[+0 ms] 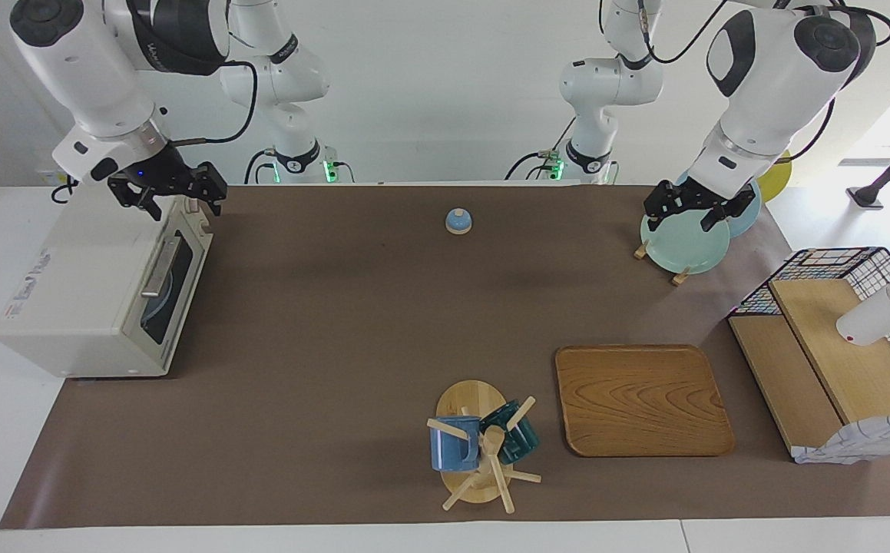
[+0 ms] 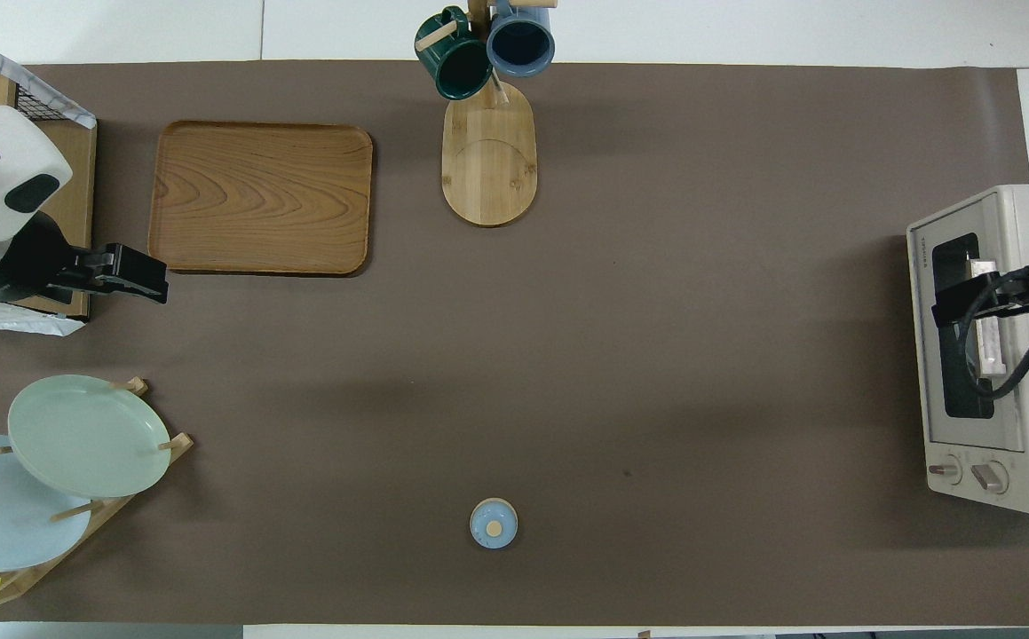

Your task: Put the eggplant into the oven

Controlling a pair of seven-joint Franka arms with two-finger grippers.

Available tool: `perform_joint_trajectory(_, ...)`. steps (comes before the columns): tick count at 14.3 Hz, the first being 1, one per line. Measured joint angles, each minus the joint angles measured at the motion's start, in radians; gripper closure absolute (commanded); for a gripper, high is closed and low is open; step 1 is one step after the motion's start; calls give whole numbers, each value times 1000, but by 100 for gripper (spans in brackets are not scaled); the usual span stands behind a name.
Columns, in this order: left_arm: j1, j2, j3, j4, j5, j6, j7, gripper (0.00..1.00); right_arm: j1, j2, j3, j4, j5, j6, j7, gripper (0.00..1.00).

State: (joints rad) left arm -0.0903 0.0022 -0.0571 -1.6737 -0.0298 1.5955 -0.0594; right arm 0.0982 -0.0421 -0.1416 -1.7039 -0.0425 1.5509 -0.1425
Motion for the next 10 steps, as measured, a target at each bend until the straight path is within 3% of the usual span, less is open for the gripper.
perform_joint_trajectory(10,0,0,0,0,0,0,0,0,1,14,-29,4,-7,-19,0,0)
